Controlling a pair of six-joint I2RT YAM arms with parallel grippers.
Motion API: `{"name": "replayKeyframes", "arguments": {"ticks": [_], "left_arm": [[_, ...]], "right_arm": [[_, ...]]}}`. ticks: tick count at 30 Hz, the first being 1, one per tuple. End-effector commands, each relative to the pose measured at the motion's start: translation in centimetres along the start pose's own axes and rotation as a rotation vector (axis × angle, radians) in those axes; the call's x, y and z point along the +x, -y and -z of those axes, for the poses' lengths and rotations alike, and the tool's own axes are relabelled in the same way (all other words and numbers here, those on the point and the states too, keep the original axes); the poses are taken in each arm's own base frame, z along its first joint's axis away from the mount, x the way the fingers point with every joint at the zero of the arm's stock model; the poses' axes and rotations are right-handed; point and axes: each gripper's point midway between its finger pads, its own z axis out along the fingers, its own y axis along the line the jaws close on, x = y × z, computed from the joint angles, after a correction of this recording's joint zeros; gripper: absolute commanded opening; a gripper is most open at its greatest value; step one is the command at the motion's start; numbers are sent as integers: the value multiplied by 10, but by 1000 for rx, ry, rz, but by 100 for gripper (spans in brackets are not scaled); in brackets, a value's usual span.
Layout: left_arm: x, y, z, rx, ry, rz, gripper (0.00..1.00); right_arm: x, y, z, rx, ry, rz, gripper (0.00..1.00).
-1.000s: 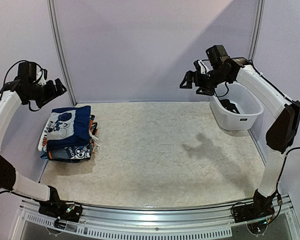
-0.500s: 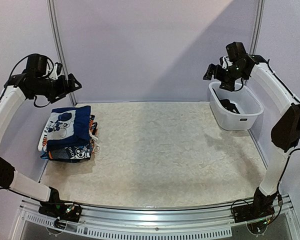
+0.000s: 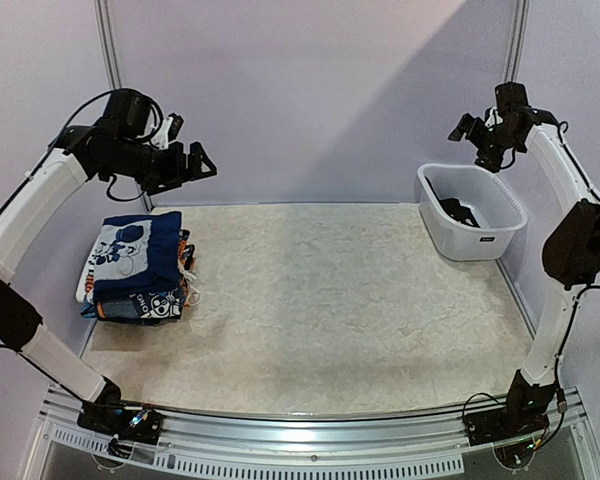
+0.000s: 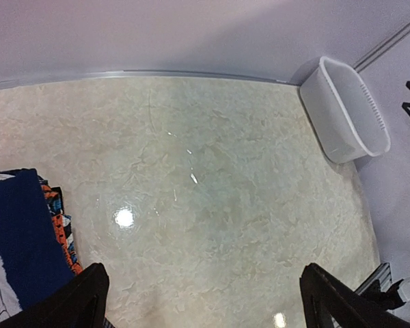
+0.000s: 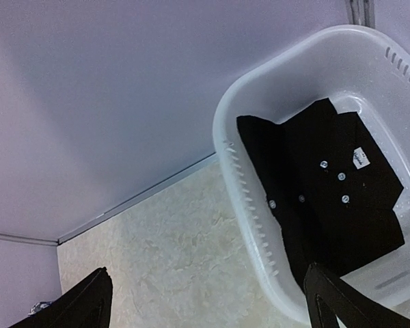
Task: Fold and stack the mixed laundry pile
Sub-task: Pick up the crumpled shirt from the bin.
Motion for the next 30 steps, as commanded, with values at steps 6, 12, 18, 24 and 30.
{"name": "replayKeyframes", "arguments": {"ticks": [6,12,18,24,30], "left_arm": [[7,40,-34,25,-86,-5,100],[8,58,-56,19,-125,-3,99],[18,68,-76,8,-162,-17,100],[25,71,-94,22,-192,-19,99],[28,77,-115,64,-251,-52,99]], "right_arm": [[-33,68,-61,73,36,-107,99],[-38,104,-95,104,27,-148,99],[-26,136,-130,151,-4,-167,97],[-11,164,-165,176,-29,-194,95],[-6,183,-195,190,-14,-202,89]]}}
